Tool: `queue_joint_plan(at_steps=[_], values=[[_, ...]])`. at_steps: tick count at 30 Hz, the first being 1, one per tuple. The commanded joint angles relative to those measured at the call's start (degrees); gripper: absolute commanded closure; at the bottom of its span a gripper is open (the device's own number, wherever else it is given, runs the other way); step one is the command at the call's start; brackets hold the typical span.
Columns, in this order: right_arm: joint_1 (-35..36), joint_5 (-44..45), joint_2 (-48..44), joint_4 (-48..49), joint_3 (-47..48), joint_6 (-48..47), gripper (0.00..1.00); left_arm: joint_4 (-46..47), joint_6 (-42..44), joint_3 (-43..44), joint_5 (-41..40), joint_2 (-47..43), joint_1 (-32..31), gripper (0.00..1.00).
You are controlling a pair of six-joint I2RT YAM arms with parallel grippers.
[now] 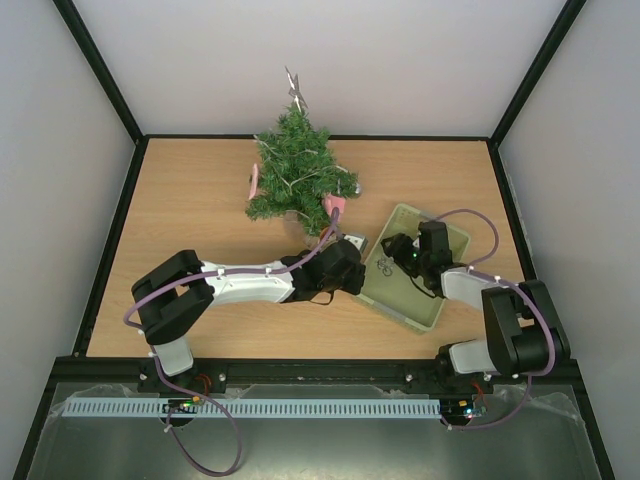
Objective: Decorate the small christmas tree
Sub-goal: Pick up the decoration item from the storage box.
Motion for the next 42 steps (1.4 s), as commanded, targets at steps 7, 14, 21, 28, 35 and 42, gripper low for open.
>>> queue_joint_plan(at_steps=[7, 14, 21, 28, 35, 42], values=[[0.7, 10.3, -0.2, -21.7, 6.9, -2.0, 0.54, 1.8, 0.6, 0.5, 0.5, 0.1, -0.5, 0.96], [3.9, 6.1, 5.7, -16.4, 6.6, 2.2, 0.46, 1.2, 0.9, 0.9, 0.1, 0.0, -0.5, 0.96], [6.0, 5.4, 6.4, -10.9, 4.7, 6.5, 0.47, 1.3, 1.0, 1.5, 0.6, 0.5, -0.6, 0.96], [6.0, 4.6, -1.6, -3.3, 1.8, 8.4, 0.44, 0.9, 1.0, 1.2, 0.1, 0.1, -0.7, 0.96], [5.9, 3.7, -2.1, -1.0, -0.2, 8.5, 0.51, 1.0, 1.0, 1.0, 0.0, -0.2, -0.7, 0.96], [6.0, 4.7, -2.1, -0.9, -1.3, 6.2, 0.65, 0.9, 1.0, 0.9, 0.0, -0.4, -0.7, 0.96]])
